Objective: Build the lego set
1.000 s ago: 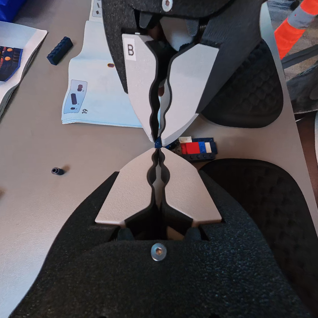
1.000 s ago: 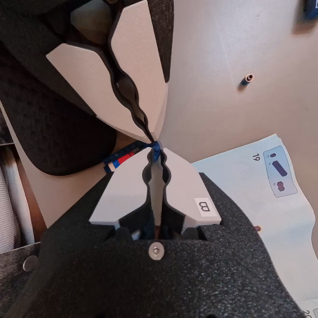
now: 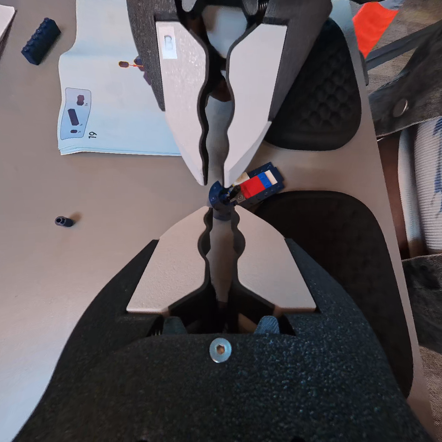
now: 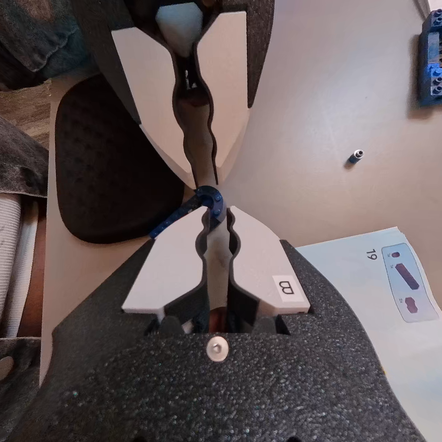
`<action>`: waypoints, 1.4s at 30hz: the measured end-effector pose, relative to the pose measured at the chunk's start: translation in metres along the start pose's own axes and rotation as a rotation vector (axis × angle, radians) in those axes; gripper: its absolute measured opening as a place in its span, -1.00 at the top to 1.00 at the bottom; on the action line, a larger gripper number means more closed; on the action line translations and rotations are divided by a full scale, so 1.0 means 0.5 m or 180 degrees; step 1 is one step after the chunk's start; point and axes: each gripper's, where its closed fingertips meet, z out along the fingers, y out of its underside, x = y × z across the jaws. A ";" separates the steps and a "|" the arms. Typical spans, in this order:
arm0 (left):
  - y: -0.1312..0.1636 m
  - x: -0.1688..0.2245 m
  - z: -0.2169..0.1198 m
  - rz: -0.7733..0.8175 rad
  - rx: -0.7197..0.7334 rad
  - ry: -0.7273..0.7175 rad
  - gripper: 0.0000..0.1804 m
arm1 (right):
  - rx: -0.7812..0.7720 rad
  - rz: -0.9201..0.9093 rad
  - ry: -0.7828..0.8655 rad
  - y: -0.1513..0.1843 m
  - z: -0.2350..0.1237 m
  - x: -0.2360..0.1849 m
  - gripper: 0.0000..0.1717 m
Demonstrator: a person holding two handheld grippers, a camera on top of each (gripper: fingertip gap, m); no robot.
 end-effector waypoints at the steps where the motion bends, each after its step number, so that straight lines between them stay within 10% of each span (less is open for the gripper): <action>1: -0.001 -0.001 0.002 -0.0013 0.0006 -0.0013 0.86 | -0.0009 -0.0002 -0.0018 0.000 0.003 -0.001 0.85; 31: -0.004 -0.012 0.013 0.0240 -0.0037 -0.0389 0.99 | -0.0442 -0.0052 0.0173 0.010 0.008 0.004 0.88; 39: -0.057 -0.033 -0.055 0.0192 0.0671 -0.0480 0.82 | 0.0212 0.0092 0.0172 -0.020 -0.065 0.025 0.42; 42: -0.079 -0.063 -0.060 0.0178 0.0958 -0.0764 0.45 | 0.0495 -0.0163 0.0167 -0.014 -0.076 0.015 0.17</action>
